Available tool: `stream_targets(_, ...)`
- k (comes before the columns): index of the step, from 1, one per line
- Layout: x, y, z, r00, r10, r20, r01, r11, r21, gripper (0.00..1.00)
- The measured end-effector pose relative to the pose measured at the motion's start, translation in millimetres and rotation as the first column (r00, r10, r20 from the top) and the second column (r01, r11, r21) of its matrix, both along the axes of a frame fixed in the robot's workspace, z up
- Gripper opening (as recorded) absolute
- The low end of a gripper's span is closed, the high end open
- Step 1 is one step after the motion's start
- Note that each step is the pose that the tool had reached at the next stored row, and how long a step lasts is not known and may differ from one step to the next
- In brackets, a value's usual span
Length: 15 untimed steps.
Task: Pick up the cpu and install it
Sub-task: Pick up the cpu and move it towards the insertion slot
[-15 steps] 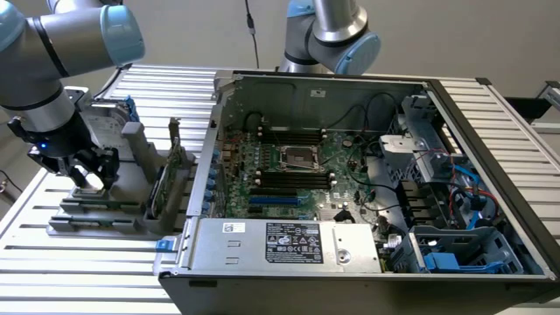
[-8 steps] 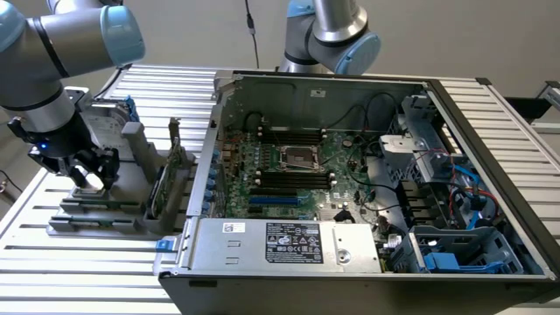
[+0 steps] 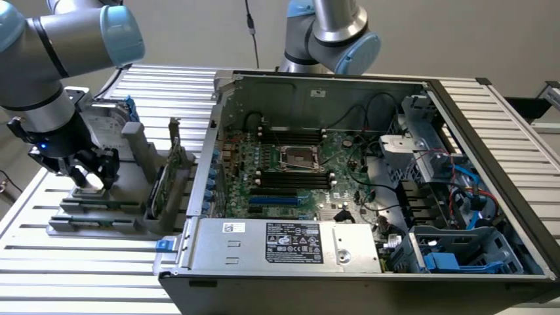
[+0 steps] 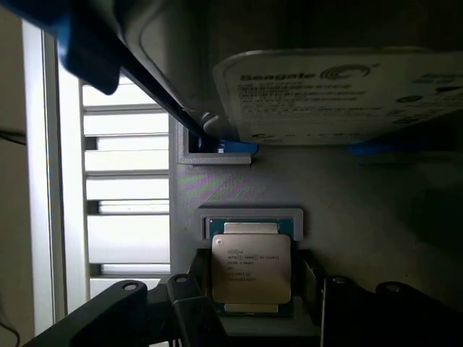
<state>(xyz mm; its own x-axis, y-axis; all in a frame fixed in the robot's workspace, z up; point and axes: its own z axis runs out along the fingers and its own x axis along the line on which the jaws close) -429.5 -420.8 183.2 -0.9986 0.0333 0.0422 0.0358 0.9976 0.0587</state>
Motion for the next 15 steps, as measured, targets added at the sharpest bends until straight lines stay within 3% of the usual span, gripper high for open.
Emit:
stream_targets(9, -0.1, 0.0, 0.1, 1.0, -0.005, -0.001, 0.005, 1.0, 0.0008, 0.55)
stream_targets(15, -0.4, -0.1, 0.4, 1.0, -0.006, -0.0008, 0.006, 1.0, 0.0041, 0.55)
